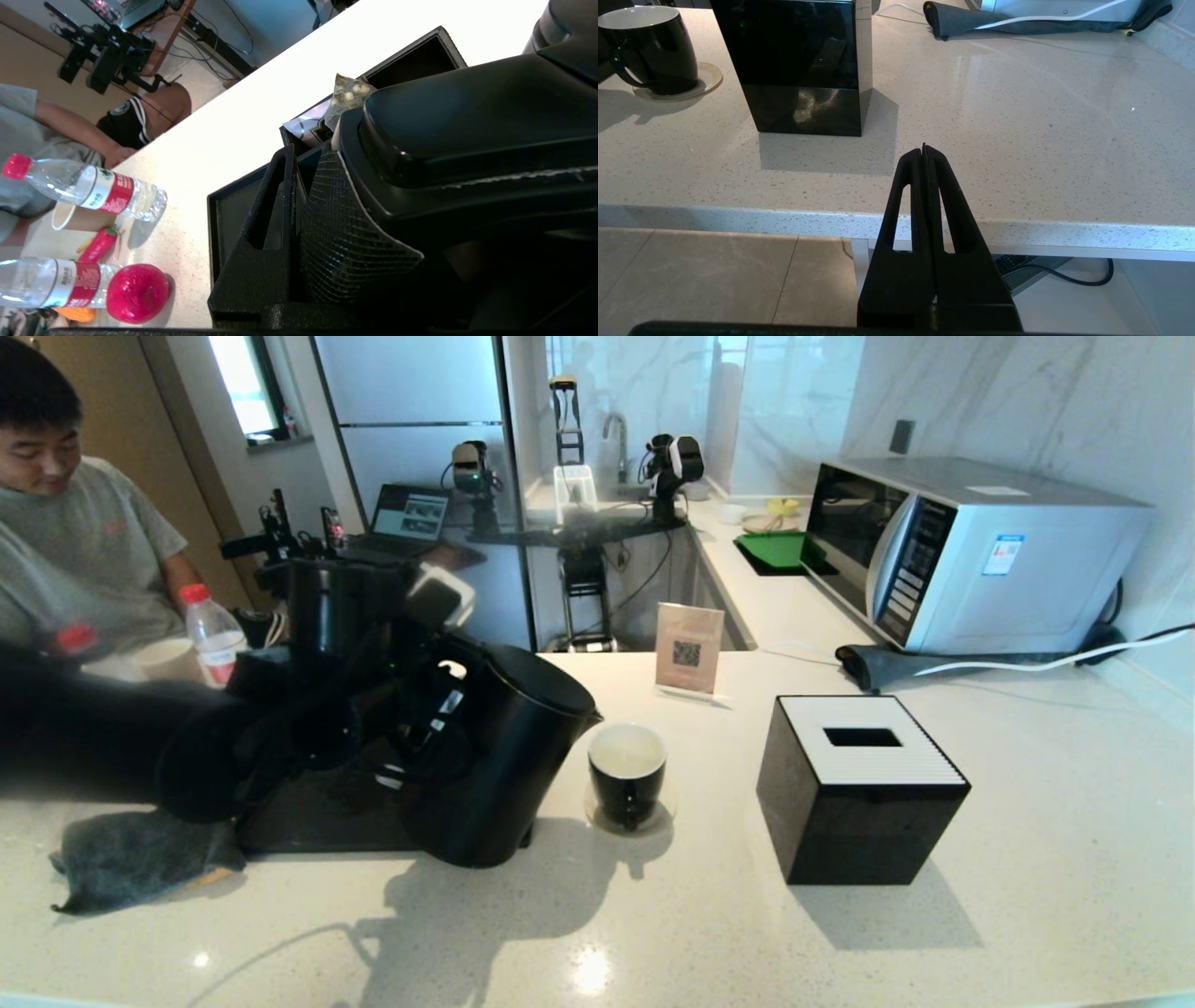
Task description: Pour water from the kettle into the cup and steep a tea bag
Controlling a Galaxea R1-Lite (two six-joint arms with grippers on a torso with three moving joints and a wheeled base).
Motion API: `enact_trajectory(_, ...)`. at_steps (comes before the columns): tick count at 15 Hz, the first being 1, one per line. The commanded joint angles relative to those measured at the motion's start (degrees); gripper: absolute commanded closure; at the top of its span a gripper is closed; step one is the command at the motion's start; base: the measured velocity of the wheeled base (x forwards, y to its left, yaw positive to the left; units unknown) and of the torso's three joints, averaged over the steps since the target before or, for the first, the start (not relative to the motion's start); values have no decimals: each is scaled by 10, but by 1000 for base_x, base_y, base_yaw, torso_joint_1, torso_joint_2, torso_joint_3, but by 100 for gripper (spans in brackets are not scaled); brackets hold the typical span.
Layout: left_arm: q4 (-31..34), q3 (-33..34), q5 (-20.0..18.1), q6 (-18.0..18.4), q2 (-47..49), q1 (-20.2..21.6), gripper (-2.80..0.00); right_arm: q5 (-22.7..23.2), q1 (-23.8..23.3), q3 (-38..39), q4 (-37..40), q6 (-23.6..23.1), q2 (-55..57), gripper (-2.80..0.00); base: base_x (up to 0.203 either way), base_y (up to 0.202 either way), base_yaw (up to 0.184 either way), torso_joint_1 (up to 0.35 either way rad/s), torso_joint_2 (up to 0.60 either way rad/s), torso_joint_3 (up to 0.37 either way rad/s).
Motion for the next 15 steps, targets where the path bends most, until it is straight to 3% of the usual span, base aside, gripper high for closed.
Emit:
enact_trajectory(1,-2,-3,2,7,4,-1,0,0,0,0,0,0,1,0,0,0,0,0,0,0)
enact_trajectory(15,2,-34,21,32,29,-8,0,0,0,0,0,0,1,0,0,0,0,0,0,0)
